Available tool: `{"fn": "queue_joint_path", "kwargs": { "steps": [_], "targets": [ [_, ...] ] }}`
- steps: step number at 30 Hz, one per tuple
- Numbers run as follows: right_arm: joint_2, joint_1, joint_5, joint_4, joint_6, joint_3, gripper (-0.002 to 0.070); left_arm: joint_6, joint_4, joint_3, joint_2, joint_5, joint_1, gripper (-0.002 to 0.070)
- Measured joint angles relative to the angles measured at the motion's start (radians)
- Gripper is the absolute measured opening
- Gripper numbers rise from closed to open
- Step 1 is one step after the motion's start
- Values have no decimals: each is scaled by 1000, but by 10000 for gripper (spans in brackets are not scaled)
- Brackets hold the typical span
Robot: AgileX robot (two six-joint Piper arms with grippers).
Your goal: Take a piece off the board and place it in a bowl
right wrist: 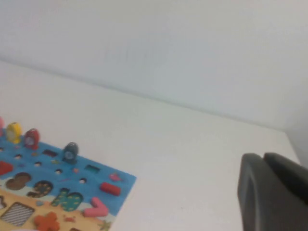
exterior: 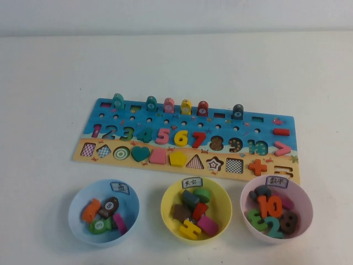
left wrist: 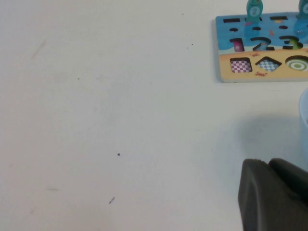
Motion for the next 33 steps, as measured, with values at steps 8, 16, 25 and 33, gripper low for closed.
{"fn": "queue_joint_path", "kwargs": {
  "steps": [8,16,25,33],
  "targets": [
    [-257,-218,-153,74,2,292,-17,0,0,0,0,0,0,-4],
    [-304,-220,-172,150,4,426,-17,0,0,0,0,0,0,-4],
    [-304,-113,-19,178,8,428,-17,0,0,0,0,0,0,-4],
    [-304,-105,69,178,8,428,-17,0,0,0,0,0,0,-5]
  ]
}}
